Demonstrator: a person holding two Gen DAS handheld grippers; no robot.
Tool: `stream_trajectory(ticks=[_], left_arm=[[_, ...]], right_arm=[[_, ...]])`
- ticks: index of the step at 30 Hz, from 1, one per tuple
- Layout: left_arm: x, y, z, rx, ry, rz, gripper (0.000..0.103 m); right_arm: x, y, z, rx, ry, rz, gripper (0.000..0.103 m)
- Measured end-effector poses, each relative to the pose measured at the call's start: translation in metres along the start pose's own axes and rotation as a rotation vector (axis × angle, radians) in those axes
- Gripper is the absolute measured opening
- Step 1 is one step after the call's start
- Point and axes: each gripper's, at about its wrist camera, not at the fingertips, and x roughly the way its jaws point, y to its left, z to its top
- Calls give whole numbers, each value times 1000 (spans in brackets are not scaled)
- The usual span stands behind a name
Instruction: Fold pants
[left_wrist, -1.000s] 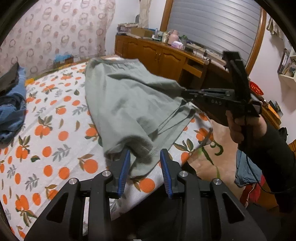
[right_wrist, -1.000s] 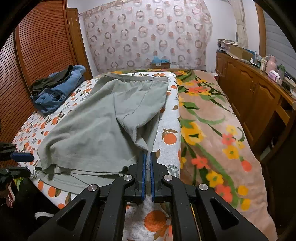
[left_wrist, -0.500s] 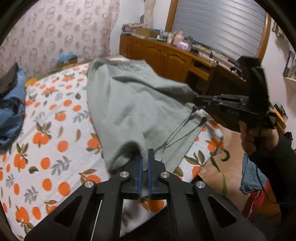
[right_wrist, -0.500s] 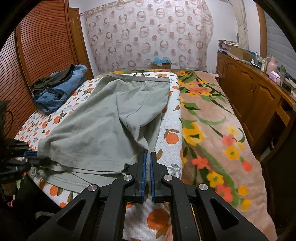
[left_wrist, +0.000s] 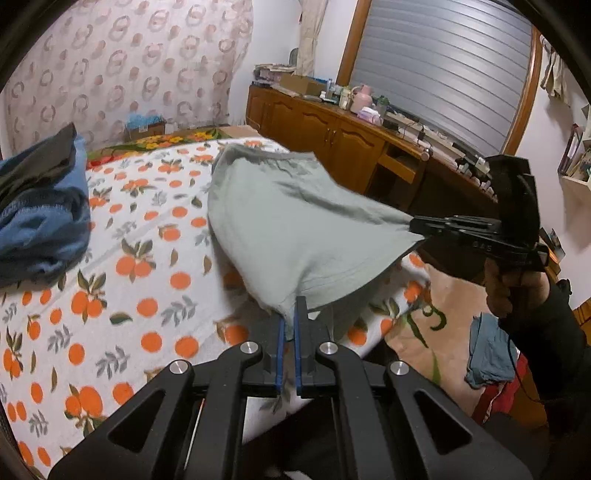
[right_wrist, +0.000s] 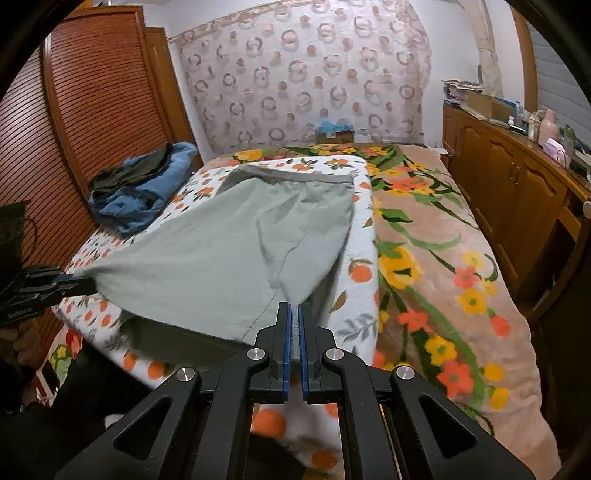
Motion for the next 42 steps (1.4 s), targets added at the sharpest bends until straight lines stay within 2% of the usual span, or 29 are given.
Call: stream_trajectory(ticks=[4,7,9,11,12,17,20,24,27,35,38,40,42], left_arm=[[15,4,-13,-5,48,22,6],[15,11,-17,-21,47,19,21],[8,16,-19,-34,26,10,27],[1,18,-19,-36,8,20,35],[-3,19,-18,-36,-6,23,40],[-16,23,-14,-56,-61,15,43],[-6,26,-8,-61,-48,15,44],[15,32,-1,-64,-20,25,44],[33,37,1,-79,17,17,44],[52,38,-4,-80,67,21,44],[54,38,-5,-83,71,23,44],[54,37,-5,-84,70,21,44],[55,34,-5,-80,71,16,44]], right_arm=[[17,1,-13,-5,52,-20,4],[23,0,-14,9,46,-14,4],[21,1,-11,10,27,-24,4],[21,1,-10,13,16,-41,10],[21,2,-11,13,15,-49,17],[33,1,-20,43,40,-51,25],[39,5,-24,43,53,-49,27],[39,7,-20,35,44,-62,39],[39,5,-20,39,38,-50,40],[40,8,-24,25,35,-60,40],[39,10,-24,6,39,-86,26],[39,11,-24,8,46,-58,11],[38,13,-23,1,46,-40,7]])
